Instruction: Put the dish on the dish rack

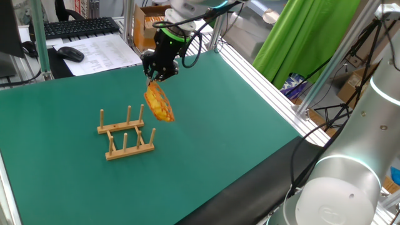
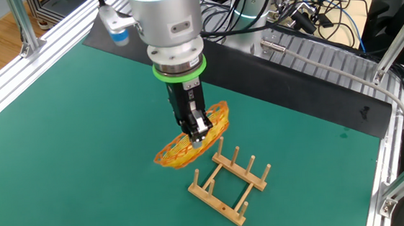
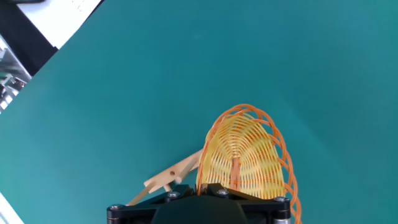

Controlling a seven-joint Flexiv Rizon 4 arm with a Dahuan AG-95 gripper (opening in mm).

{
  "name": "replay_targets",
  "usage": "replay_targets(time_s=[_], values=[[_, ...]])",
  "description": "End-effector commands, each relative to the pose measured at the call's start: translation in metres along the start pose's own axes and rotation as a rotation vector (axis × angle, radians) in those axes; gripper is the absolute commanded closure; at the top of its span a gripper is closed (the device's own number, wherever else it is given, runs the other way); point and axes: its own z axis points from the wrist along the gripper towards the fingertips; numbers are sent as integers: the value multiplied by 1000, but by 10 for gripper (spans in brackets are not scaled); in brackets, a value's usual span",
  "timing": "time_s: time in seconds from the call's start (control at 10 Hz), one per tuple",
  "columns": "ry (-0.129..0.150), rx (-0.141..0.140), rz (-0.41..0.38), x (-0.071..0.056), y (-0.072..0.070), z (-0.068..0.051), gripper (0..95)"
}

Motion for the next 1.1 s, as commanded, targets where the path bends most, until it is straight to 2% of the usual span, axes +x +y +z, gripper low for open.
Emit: replay_targets(time_s=[0.1,0.2,0.5,1.1], values=[[8,-12,7,3,0,-3,950],[17,-28,12,3,0,-4,950],[30,-38,29,1,2,1,950],[50,-10,27,2,3,5,950]])
